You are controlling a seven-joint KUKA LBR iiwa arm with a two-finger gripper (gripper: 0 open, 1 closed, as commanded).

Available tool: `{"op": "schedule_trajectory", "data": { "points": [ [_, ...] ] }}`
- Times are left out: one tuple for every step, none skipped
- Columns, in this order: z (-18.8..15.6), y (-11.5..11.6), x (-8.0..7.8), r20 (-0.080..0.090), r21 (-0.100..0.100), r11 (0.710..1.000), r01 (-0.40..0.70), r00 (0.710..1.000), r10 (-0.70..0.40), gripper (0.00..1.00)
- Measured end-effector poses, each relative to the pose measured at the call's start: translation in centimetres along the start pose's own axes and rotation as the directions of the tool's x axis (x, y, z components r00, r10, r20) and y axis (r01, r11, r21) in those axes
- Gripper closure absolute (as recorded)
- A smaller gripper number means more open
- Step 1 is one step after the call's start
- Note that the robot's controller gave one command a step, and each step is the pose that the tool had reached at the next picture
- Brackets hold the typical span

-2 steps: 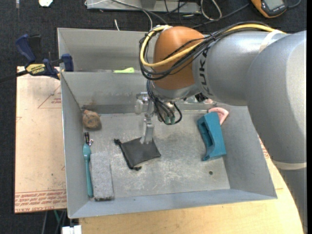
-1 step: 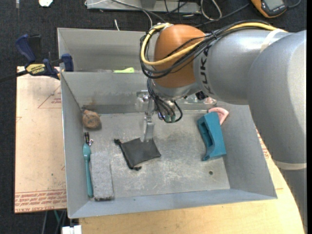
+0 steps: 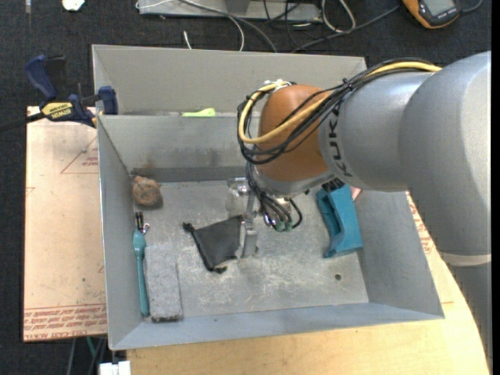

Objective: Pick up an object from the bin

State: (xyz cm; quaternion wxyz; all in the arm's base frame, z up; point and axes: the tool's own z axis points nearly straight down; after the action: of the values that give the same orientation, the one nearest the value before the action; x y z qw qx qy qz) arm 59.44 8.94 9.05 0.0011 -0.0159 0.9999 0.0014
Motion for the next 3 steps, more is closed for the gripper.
{"op": "schedule_trajectory", "data": {
  "points": [
    [1.4,3.2,1.7,0.011,-0.004,0.999,-0.033,0.999,0.033,1.0],
    [1.4,3.2,1.7,0.011,-0.004,0.999,-0.034,0.999,0.034,1.0],
    [-4.7,3.2,2.1,0.006,-0.004,0.998,-0.066,0.998,0.066,1.0]
  ]
}}
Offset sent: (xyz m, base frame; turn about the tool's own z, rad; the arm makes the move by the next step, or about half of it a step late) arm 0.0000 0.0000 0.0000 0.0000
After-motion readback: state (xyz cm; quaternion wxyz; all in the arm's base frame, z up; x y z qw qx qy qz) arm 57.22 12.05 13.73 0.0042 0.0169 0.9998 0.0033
